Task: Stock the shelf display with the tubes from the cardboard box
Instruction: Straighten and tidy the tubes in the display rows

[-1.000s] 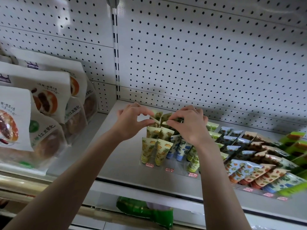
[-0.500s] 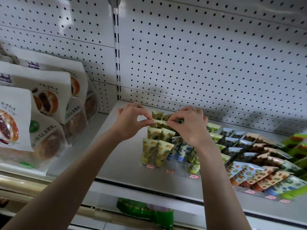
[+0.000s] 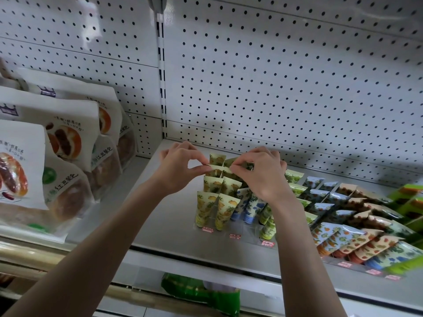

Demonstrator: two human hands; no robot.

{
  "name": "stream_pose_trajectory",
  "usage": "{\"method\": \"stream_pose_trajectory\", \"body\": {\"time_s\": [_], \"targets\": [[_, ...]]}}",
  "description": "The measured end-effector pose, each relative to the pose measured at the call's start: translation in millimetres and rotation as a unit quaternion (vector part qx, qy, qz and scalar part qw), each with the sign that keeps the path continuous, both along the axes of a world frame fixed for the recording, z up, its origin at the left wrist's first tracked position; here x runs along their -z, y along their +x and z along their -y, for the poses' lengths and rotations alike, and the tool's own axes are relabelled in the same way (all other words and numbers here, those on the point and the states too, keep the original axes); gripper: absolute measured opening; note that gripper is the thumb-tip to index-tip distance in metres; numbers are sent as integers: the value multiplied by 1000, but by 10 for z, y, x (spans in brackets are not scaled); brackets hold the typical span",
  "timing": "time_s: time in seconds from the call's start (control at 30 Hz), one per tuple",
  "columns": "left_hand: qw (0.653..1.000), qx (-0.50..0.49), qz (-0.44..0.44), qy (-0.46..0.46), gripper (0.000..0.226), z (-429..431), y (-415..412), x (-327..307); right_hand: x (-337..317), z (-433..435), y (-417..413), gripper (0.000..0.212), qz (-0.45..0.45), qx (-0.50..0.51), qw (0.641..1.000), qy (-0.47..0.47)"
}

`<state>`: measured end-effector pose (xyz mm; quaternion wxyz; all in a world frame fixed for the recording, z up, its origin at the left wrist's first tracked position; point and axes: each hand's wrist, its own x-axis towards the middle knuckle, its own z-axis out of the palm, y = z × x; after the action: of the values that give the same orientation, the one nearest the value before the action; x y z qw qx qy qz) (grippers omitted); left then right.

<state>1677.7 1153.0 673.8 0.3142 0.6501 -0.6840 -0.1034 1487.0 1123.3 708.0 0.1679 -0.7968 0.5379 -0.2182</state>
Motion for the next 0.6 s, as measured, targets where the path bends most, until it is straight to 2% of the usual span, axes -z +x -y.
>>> {"method": "stream_pose_trajectory", "body": {"time_s": [0.23,0.43,0.6], "targets": [[1000,3,-11,-6,17,10,27,32,-23,55,-19,10,15,18,1000,-9],[998,-2,-52,-21,7,85,44,-8,-118,190,4,17,-27,21,999,-9],[999,-13,-33,-23,20,207,14,-16,-140,282,60,21,-75,14,997,12]]}}
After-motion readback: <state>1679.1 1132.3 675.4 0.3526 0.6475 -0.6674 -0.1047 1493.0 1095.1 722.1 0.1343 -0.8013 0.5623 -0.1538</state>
